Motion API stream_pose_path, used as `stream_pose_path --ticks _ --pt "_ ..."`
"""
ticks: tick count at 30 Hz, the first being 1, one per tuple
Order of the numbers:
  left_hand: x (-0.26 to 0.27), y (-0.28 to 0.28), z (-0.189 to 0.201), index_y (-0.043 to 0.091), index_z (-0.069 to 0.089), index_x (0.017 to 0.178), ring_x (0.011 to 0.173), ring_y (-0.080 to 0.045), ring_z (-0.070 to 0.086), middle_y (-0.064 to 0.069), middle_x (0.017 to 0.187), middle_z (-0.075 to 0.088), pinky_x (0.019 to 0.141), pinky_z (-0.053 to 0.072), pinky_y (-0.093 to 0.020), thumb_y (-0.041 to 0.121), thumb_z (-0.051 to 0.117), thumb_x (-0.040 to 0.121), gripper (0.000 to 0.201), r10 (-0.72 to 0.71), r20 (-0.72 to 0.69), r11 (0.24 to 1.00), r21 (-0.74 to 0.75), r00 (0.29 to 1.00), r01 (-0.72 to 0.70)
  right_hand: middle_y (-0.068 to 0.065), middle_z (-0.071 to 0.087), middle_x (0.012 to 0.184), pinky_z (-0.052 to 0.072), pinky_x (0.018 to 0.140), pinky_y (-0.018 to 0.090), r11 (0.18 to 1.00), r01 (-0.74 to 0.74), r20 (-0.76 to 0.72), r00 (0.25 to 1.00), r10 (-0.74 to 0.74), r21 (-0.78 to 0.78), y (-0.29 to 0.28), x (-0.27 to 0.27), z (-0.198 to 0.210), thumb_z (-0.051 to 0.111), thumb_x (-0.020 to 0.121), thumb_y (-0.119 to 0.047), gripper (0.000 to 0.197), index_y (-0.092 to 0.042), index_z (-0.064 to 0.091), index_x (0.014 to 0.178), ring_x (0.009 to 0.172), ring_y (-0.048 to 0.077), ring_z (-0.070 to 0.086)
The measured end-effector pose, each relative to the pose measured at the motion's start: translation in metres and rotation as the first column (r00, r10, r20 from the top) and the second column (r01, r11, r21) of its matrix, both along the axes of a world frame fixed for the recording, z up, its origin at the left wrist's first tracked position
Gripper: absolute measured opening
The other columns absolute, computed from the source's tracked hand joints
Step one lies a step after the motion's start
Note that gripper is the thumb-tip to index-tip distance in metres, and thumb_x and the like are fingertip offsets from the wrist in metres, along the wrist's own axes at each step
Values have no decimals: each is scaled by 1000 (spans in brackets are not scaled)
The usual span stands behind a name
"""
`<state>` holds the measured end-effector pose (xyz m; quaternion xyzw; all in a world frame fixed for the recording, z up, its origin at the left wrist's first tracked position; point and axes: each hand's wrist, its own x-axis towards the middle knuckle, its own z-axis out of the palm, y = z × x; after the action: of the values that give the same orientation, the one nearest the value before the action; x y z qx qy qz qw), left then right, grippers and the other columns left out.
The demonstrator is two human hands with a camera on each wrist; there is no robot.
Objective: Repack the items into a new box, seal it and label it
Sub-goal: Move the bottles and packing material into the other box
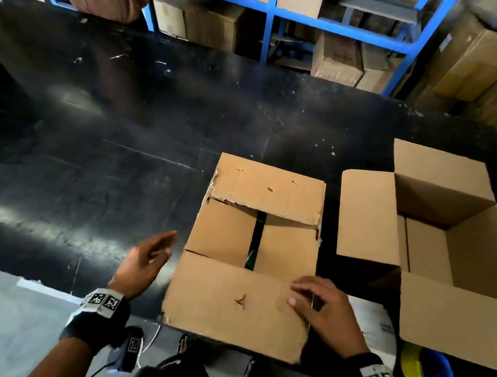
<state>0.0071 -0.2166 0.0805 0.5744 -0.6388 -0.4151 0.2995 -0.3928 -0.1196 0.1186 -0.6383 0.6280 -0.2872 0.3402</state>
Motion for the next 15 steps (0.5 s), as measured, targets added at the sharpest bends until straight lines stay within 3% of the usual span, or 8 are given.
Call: stream_pose_path --ticks 2,5,7,10,12,15 --pt "-10 -5 13 43 56 130 115 -11 62 10 130 64 96 53 -35 41 61 95 36 -19 118 994 -103 993 32 -17 68 109 43 84 32 996 -74 -266 962 60 -42 -4 8 -7 85 78 -26 27 -29 72 101 103 8 59" --pt "-41 -14 24 20 51 139 137 -16 43 -1 144 51 113 39 -41 53 54 93 57 -133 261 958 -211 956 191 -15 63 101 35 75 34 990 -134 -482 871 93 -52 -12 21 -7 85 75 -28 34 -34 59 95 93 16 61" --pt "-67 -16 22 18 40 147 149 -21 21 -5 157 35 121 24 -45 57 49 95 66 -172 418 944 -190 892 271 -15 56 103 33 77 34 987 -163 -504 853 132 -18 -23 24 0 81 78 -35 26 -34 58 90 96 12 60" --pt "-96 -19 15 18 18 156 152 -26 -3 -7 165 8 124 6 -45 67 27 96 78 -163 647 948 -107 745 301 -18 45 114 35 88 33 979 -202 -428 883 193 26 -46 21 13 69 89 -49 18 -31 70 93 104 3 50" --pt "-107 -23 15 18 10 157 151 -28 -10 -9 165 0 124 0 -46 69 17 97 80 -136 736 952 -89 663 294 -14 46 121 41 96 35 978 -205 -434 884 172 -29 -68 17 20 66 93 -44 22 -27 71 106 109 6 52" --pt "-110 -26 13 15 7 158 150 -33 -14 -13 164 -4 122 -7 -45 67 16 98 79 -127 772 947 -93 623 308 -3 50 137 45 104 41 981 -173 -506 856 107 -84 -108 8 19 69 93 -32 34 -24 65 125 124 17 51"
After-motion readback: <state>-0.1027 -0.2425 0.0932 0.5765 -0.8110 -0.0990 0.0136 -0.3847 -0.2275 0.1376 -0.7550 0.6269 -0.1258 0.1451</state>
